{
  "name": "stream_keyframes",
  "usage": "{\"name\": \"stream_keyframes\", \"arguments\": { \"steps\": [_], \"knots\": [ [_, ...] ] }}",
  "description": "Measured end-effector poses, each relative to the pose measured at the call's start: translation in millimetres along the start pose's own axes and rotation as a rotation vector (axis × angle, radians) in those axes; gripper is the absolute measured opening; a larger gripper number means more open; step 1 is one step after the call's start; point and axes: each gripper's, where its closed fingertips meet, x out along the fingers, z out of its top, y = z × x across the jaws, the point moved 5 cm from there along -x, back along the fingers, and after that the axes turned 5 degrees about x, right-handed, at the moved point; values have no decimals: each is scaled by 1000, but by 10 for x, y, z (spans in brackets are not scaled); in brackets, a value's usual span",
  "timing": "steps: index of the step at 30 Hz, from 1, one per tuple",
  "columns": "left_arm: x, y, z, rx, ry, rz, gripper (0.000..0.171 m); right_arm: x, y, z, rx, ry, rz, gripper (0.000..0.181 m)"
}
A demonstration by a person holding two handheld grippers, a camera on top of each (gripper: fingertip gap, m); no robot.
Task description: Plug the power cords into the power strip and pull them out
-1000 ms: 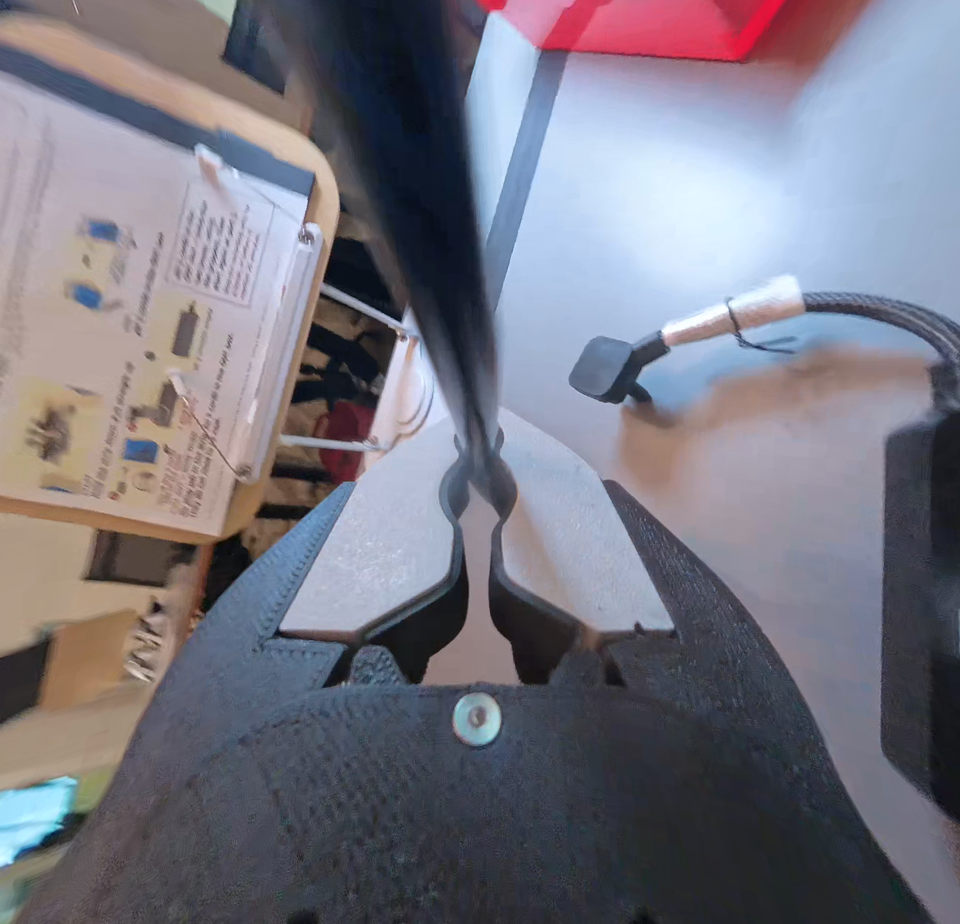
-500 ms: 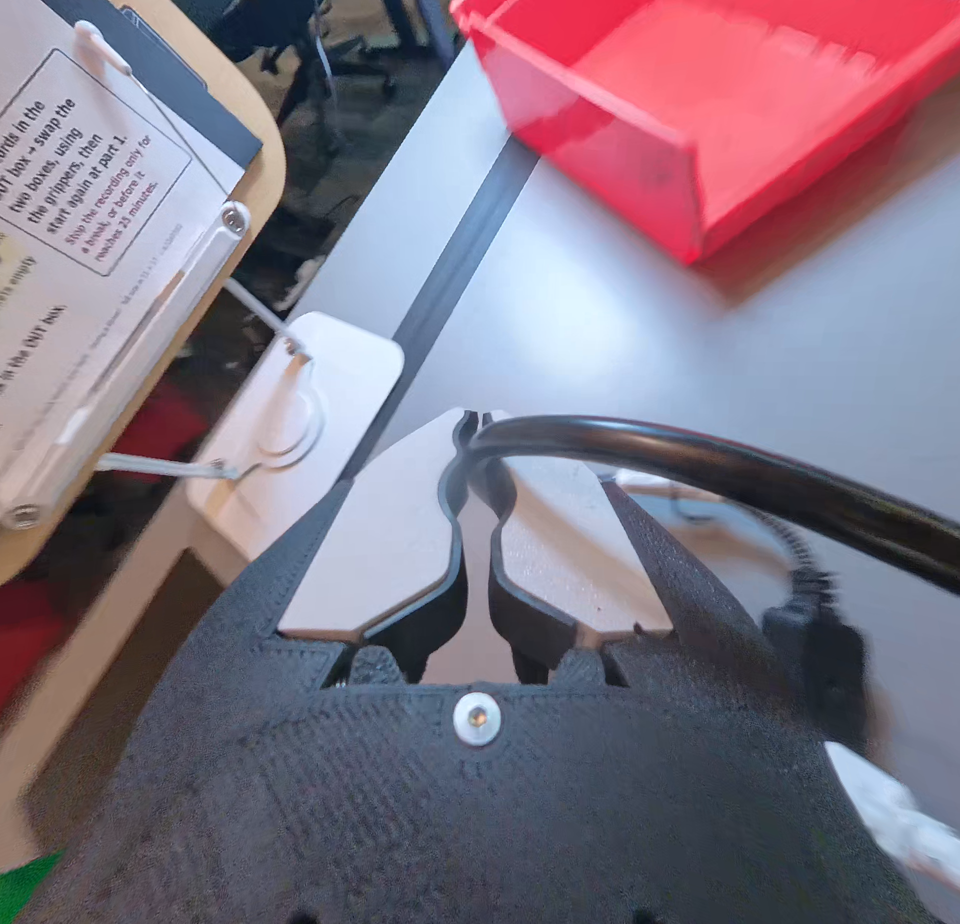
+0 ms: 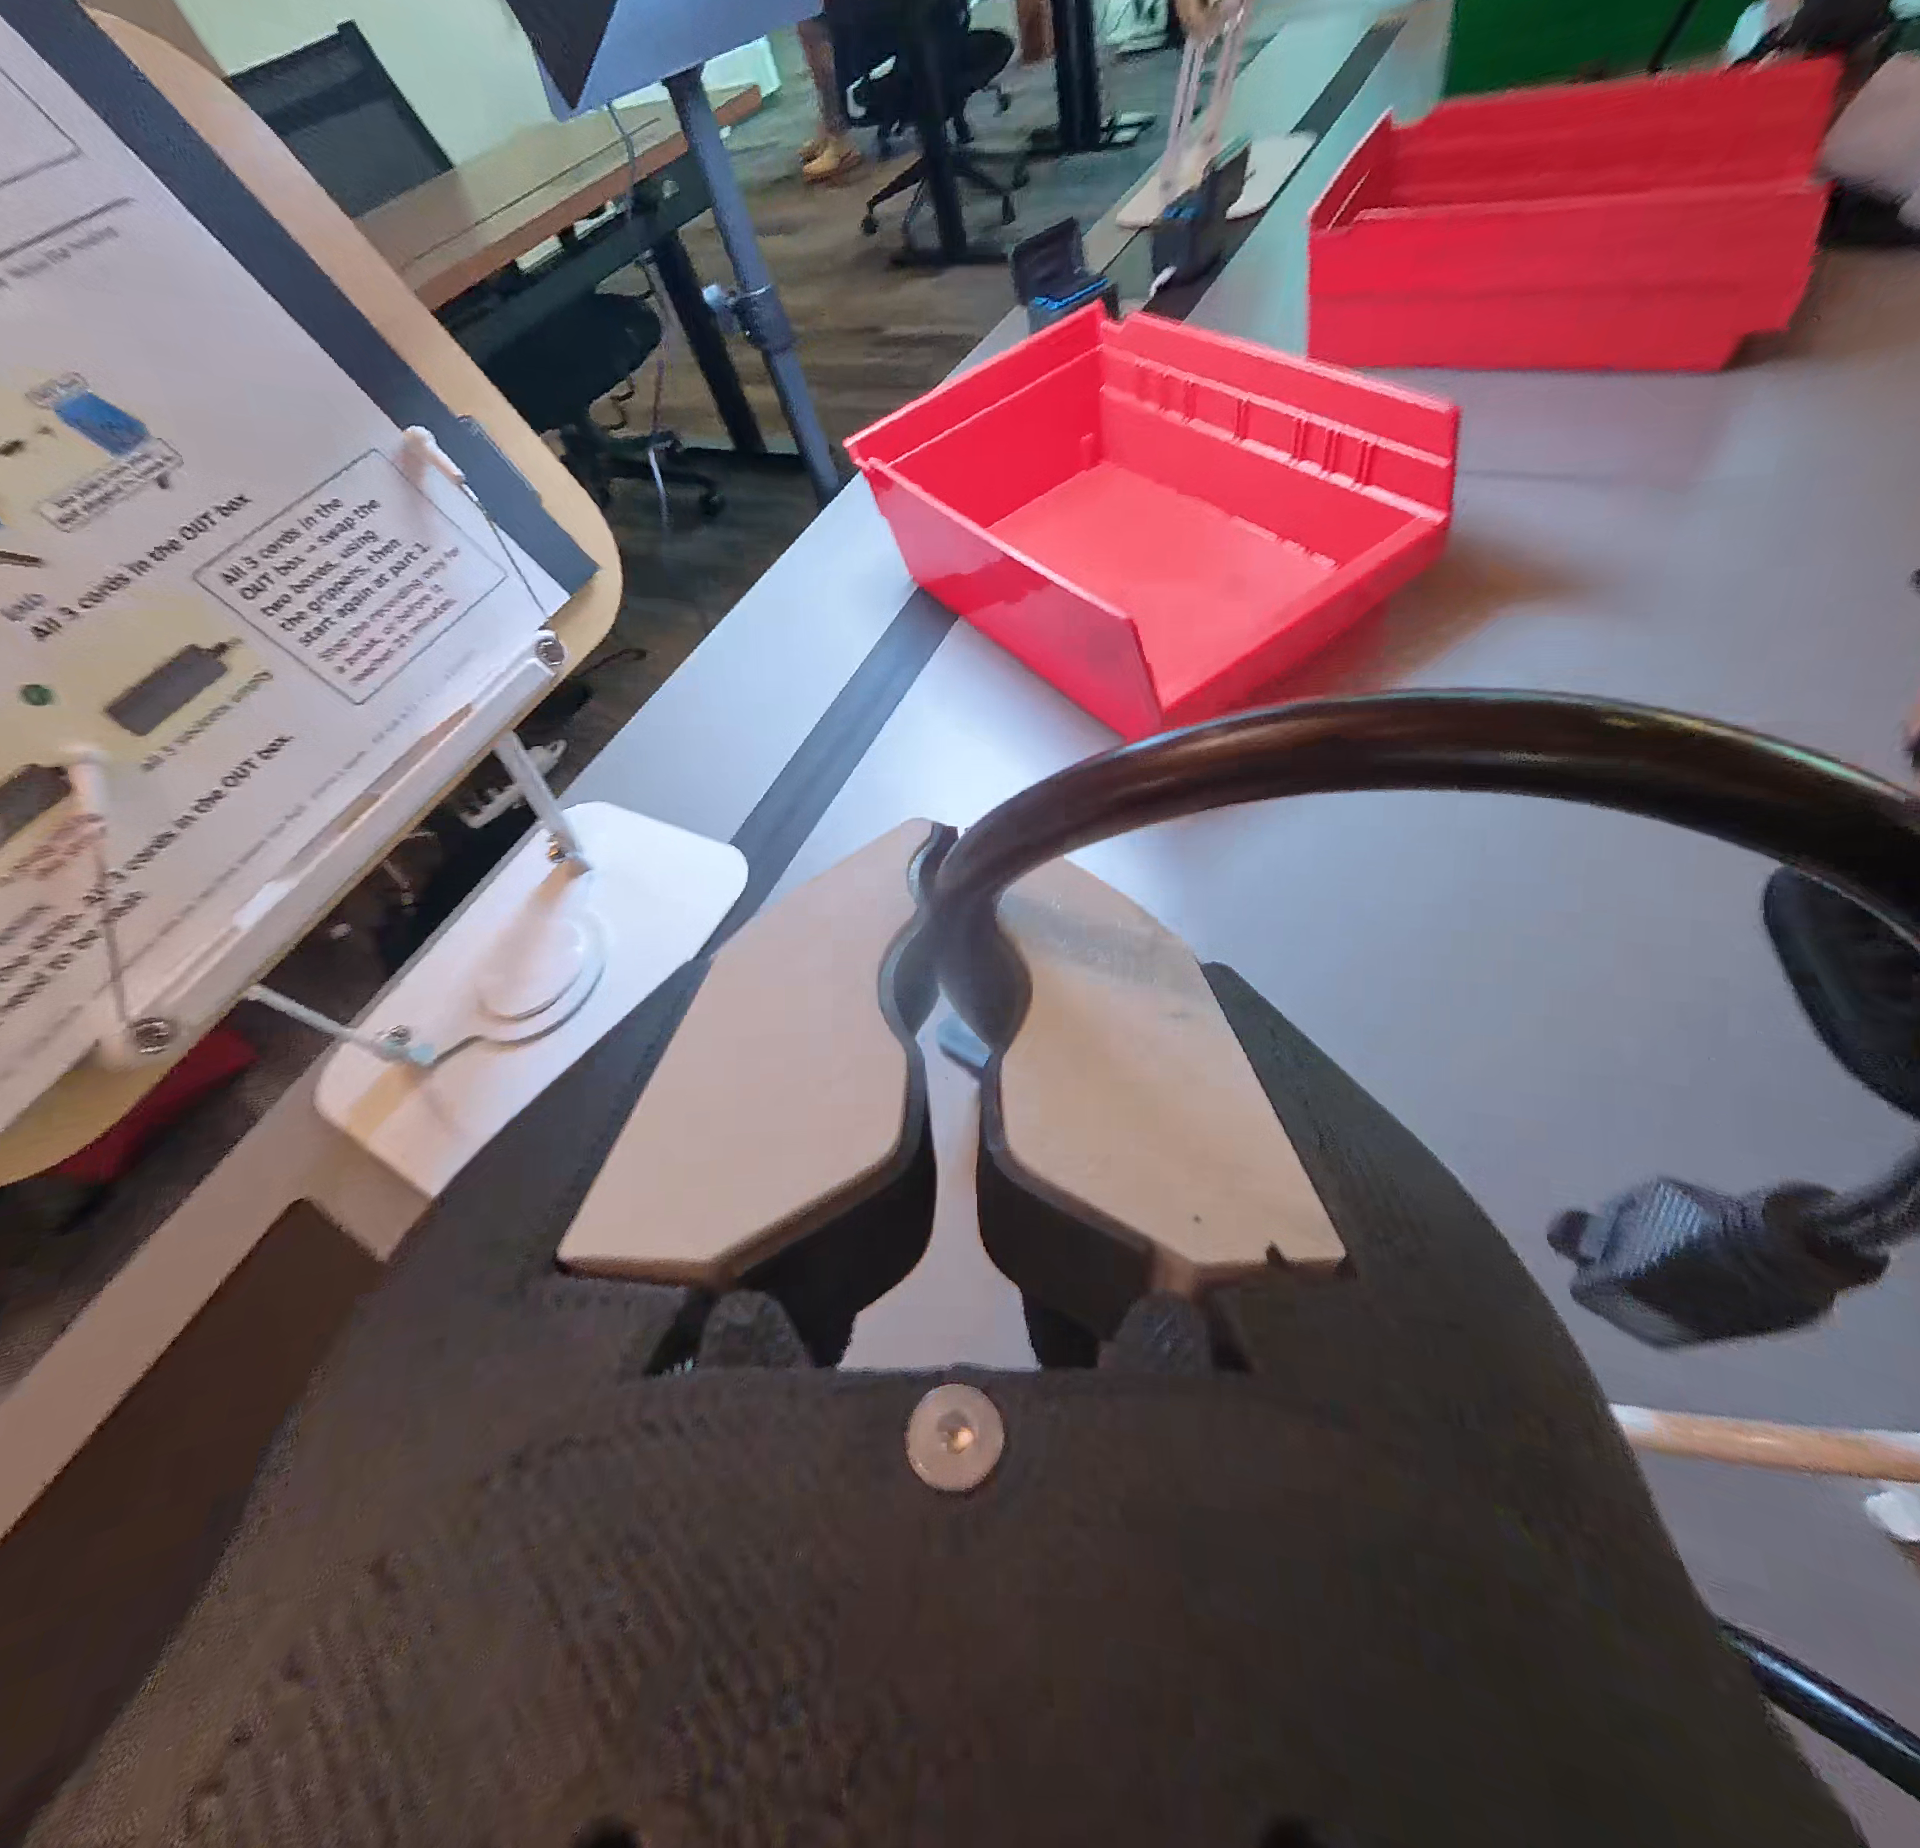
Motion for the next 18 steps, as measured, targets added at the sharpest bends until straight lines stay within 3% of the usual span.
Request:
{"name": "stream_keyframes", "arguments": {
  "steps": [4, 6, 9, 13, 16, 18],
  "knots": [
    [-40, -129, 79, 63, -17, 16, 2, -133, -526, -176, 275, 26, -82, 19],
    [-45, -185, 123, 87, -18, 39, 2, -52, -707, -330, 410, 63, -128, 28],
    [-26, -358, 222, 133, -62, 6, 2, 233, -721, -394, 499, 65, -52, 46],
    [-22, -662, 401, 205, -254, -251, 2, 476, -688, -368, 575, 35, 320, 61],
    [-97, -862, 505, 226, -479, -608, 3, 340, -656, -214, 687, -45, 743, 59],
    [-123, -917, 564, 149, -605, -851, 3, 306, -607, -139, 703, -58, 904, 59]
  ]
}}
